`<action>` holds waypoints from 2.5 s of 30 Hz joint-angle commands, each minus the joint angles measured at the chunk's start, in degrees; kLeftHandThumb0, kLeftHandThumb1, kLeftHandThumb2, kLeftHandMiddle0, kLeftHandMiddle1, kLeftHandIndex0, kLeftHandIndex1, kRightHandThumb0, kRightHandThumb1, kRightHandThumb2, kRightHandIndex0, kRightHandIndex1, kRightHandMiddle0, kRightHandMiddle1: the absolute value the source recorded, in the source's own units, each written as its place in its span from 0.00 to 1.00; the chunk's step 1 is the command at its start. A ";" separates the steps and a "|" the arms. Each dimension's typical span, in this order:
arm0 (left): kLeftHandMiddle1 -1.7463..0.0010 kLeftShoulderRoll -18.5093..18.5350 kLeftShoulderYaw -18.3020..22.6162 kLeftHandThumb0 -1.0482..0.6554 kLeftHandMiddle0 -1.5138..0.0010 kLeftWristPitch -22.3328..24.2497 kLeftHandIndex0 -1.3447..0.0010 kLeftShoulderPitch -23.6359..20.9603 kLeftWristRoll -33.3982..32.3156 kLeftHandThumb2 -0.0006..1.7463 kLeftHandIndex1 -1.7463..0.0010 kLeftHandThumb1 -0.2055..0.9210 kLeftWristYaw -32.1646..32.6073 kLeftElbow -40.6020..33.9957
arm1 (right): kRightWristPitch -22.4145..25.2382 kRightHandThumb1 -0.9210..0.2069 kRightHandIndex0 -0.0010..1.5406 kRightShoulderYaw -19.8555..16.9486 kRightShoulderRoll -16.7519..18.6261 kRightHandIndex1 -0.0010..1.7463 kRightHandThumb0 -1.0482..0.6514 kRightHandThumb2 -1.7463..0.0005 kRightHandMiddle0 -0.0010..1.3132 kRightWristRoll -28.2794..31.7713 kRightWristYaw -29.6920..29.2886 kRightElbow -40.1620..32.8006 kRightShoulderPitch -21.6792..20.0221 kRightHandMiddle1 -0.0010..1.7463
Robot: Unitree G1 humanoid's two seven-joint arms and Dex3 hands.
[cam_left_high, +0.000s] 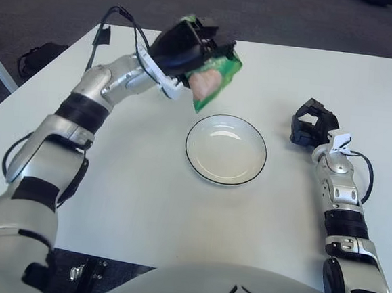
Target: Put the snack into the plate.
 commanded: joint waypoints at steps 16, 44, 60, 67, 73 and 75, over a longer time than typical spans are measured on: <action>0.03 -4.97 1.06 0.61 0.45 -7.13 0.57 6.57 -7.07 0.93 0.00 0.23 -10.32 -10.39 | 6.17 0.52 0.83 0.85 0.92 1.00 0.34 0.26 0.46 -1.44 0.41 3.84 2.19 1.00; 0.00 -6.63 -2.70 0.61 0.70 -6.75 0.70 11.98 8.71 0.69 0.00 0.55 -19.09 -14.51 | -1.01 0.54 0.85 0.83 1.06 1.00 0.33 0.24 0.47 -2.29 1.11 8.43 1.78 1.00; 0.21 -4.42 -8.84 0.11 0.99 -10.47 1.00 6.54 3.15 0.33 0.66 0.97 -34.31 -10.57 | 2.69 0.52 0.84 0.90 1.01 1.00 0.34 0.26 0.46 -1.68 1.32 4.58 2.73 1.00; 0.60 -4.67 -8.54 0.05 1.00 -12.95 1.00 4.46 1.46 0.38 0.83 1.00 -35.02 -9.58 | 3.10 0.52 0.84 0.95 0.94 1.00 0.34 0.26 0.46 -1.69 1.52 4.29 2.77 1.00; 0.89 -4.43 -7.83 0.03 1.00 -15.52 1.00 3.18 -0.62 0.42 0.97 1.00 -34.90 -7.65 | 3.09 0.52 0.84 0.90 1.00 1.00 0.34 0.26 0.46 -1.95 1.04 4.67 2.48 1.00; 0.93 -4.56 -7.12 0.02 0.99 -16.63 1.00 2.80 -0.72 0.42 0.98 1.00 -33.79 -7.05 | 2.89 0.53 0.84 0.81 1.00 1.00 0.33 0.25 0.47 -2.09 0.73 5.24 2.24 1.00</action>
